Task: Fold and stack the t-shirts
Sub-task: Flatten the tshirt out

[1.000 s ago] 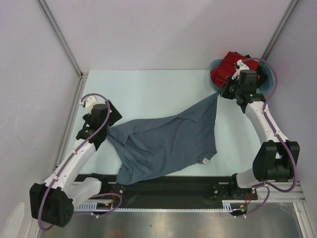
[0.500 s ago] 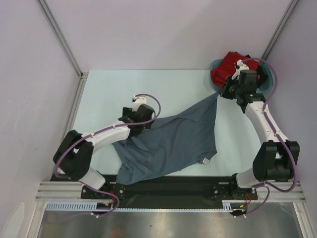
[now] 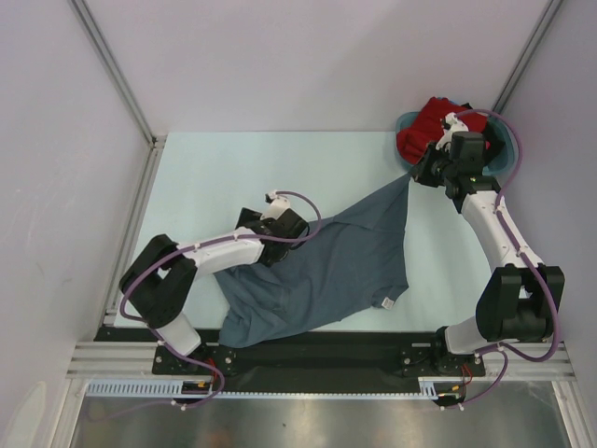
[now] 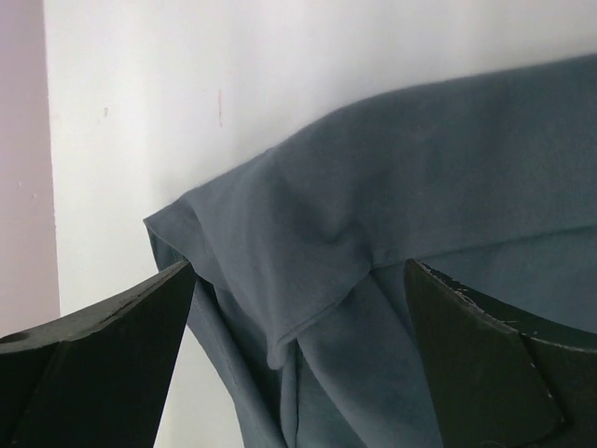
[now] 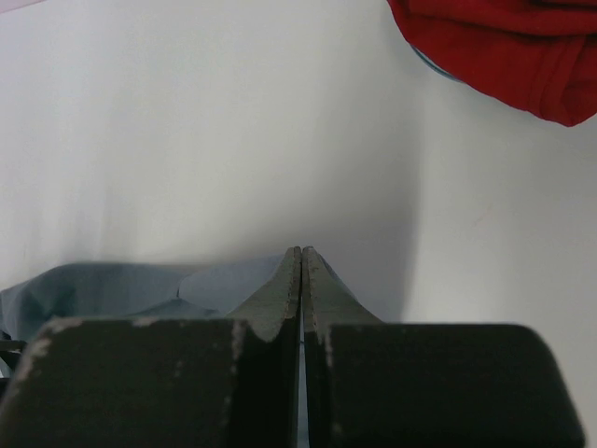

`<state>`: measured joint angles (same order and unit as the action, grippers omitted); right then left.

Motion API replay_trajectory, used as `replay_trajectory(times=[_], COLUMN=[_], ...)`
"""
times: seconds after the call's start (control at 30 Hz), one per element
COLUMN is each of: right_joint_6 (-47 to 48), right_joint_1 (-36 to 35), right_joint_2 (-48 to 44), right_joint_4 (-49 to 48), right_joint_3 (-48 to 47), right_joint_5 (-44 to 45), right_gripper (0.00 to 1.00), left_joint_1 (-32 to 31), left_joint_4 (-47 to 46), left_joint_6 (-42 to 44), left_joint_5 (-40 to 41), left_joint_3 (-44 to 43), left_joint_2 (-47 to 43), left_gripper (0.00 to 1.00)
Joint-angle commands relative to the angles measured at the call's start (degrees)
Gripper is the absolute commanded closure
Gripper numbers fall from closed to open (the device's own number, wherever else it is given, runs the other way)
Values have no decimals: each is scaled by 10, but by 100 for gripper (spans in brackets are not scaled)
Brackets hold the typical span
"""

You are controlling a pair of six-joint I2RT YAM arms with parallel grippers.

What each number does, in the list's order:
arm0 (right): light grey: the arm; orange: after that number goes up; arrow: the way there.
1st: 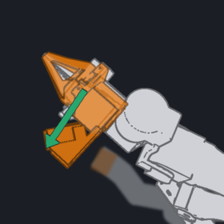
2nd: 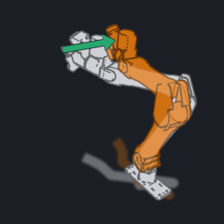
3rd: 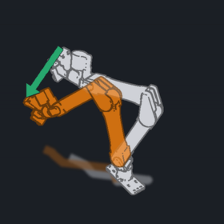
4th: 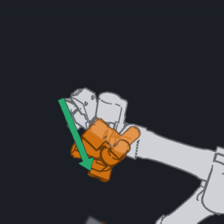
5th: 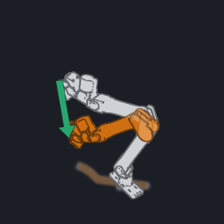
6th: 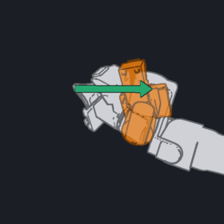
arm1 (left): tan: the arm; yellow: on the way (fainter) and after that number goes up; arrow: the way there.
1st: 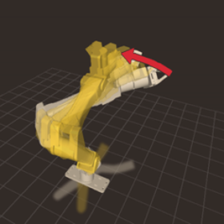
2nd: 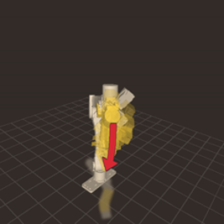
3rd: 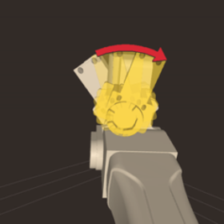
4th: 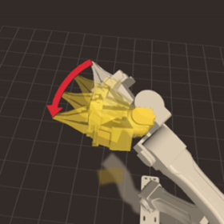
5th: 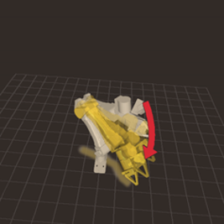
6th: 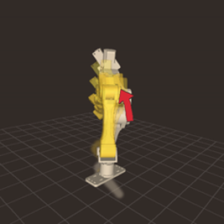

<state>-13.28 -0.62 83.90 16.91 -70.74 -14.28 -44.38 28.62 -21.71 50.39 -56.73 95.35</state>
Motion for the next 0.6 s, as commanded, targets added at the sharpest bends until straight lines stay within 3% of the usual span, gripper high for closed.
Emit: replay_trajectory(times=[0.0,0.27,0.57], right_joint_6=[3,0,-1], right_joint_1=[2,2,2], right_joint_2=[2,4,6], right_joint_4=[-17,-17,-19], right_joint_3=[-12,-12,-11], right_joint_5=[-8,-19,-24], right_gripper=[100,100,100], left_joint_1=[-5,-5,-3], left_joint_4=[21,31,21], left_joint_6=[25,119,192], left_joint_5=[-33,-125,-137], left_joint_3=[2,1,21], left_joint_2=[-48,-51,4], left_gripper=[0,5,10])
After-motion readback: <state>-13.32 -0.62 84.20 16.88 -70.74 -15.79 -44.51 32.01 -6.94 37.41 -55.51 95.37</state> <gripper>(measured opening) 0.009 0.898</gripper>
